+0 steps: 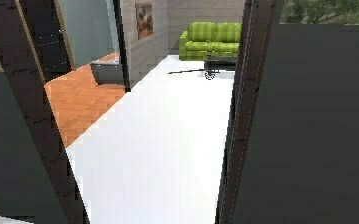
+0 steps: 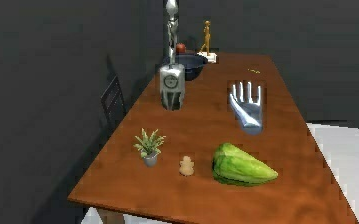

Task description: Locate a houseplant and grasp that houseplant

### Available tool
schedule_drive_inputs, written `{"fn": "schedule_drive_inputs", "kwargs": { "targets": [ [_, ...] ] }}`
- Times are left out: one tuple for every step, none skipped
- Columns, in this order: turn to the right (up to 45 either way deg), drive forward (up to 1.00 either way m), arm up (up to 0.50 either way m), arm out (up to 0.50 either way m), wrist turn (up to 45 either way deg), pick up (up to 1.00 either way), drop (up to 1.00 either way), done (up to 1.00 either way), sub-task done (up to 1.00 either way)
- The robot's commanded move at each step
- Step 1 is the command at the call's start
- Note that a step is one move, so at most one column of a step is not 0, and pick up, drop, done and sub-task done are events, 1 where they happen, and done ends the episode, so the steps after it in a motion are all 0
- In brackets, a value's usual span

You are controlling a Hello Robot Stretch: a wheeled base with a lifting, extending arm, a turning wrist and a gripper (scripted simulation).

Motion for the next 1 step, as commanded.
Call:
{"fn": "schedule_drive_inputs", "kwargs": {
  "targets": [
    [0.0,0.00,0.50,0.00,0.0,0.00,0.00,0.00,0.00]
  ]
}}
